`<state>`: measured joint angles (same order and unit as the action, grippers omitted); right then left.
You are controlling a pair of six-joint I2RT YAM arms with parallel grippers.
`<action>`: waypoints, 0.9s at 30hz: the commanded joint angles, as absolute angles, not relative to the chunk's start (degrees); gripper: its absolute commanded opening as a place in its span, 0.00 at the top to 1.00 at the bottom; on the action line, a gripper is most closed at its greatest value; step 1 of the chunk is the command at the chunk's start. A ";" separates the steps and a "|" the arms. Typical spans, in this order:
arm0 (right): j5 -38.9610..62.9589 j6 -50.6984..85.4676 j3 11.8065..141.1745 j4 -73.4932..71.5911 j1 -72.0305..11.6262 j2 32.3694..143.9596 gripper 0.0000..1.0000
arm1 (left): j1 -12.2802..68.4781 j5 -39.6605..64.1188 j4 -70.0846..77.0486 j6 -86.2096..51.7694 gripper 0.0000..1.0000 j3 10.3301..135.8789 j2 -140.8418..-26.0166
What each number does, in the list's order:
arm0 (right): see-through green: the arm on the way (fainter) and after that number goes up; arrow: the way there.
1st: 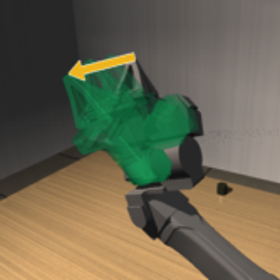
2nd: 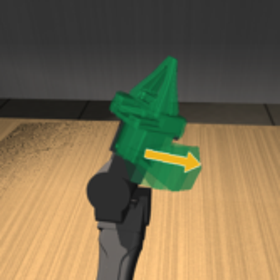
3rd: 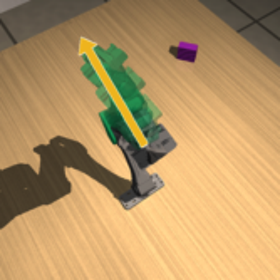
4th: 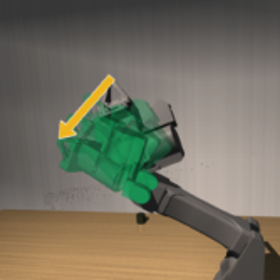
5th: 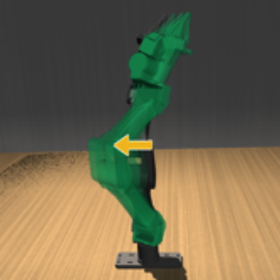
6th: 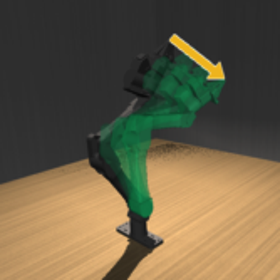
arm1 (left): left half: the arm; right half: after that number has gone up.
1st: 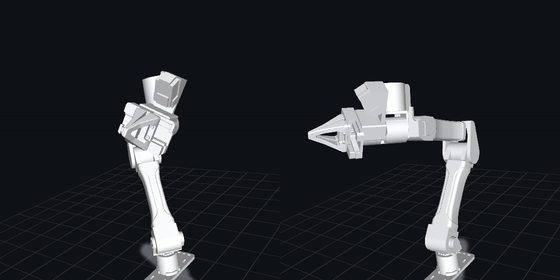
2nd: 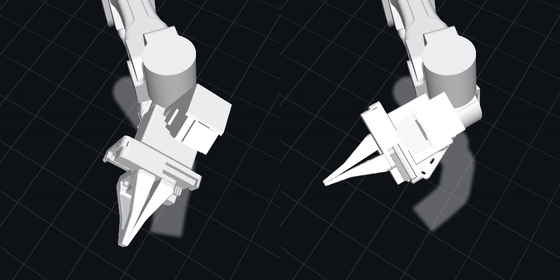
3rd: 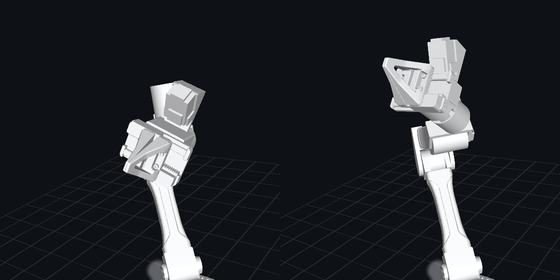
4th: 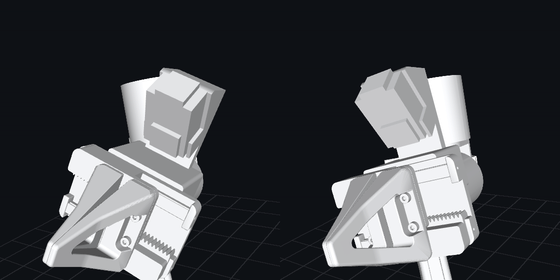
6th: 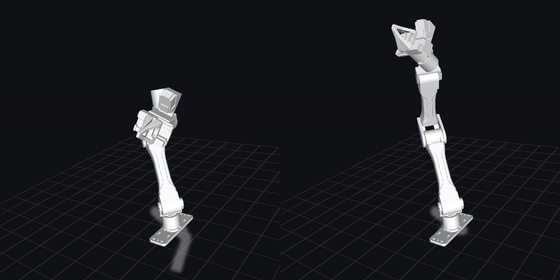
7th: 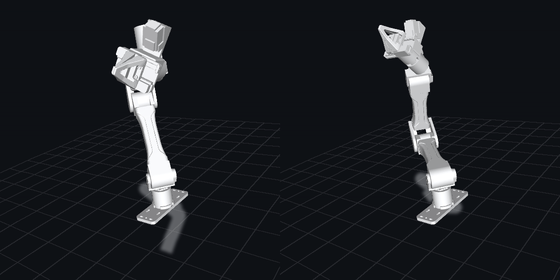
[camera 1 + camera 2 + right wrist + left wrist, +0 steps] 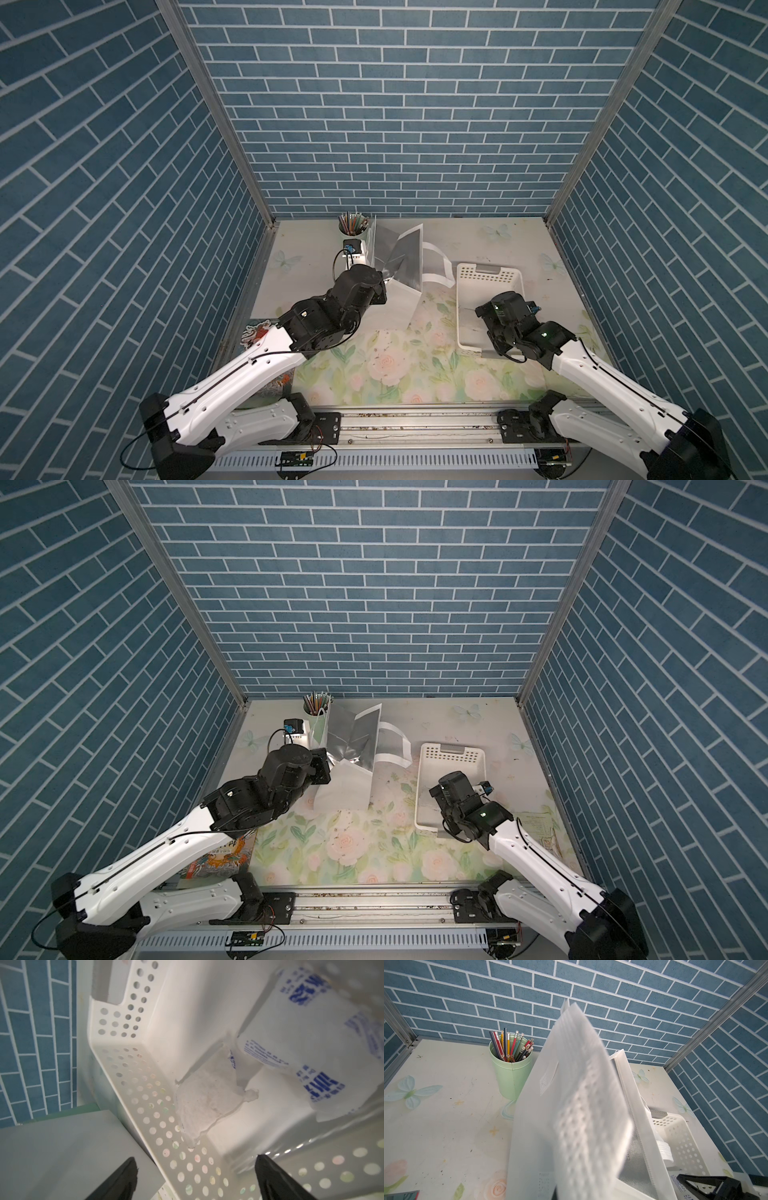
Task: Place the ice pack in the delivery bag
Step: Pick up the ice pack from the bin.
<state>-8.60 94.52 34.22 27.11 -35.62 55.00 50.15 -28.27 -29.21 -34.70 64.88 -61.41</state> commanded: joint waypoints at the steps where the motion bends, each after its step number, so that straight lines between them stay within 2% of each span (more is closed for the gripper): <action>1: -7.88 106.45 30.92 22.34 -35.63 56.31 0.08 | 49.66 -29.00 -29.46 -34.48 1.00 64.16 -61.68; 13: -7.70 107.95 34.20 16.90 -33.41 71.46 0.08 | 49.40 -29.66 -29.35 -34.37 1.00 63.72 -60.46; 18: -9.09 108.12 36.36 15.48 -32.59 78.85 0.22 | 49.14 -29.79 -28.77 -34.28 1.00 63.15 -60.53; 22: -9.65 107.91 36.05 10.16 -32.33 83.37 0.40 | 48.72 -29.92 -28.64 -34.00 1.00 62.67 -61.17; 24: -10.41 107.73 35.48 6.56 -32.27 84.72 0.43 | 48.47 -29.90 -28.74 -34.06 1.00 62.73 -61.45; 27: -11.70 106.50 37.28 6.18 -31.87 87.12 0.42 | 48.21 -29.80 -28.83 -34.10 1.00 62.84 -61.35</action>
<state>-9.96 107.70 37.06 6.07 -32.29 83.83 48.82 -29.15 -28.58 -34.68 63.64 -60.88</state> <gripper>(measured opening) 0.574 0.071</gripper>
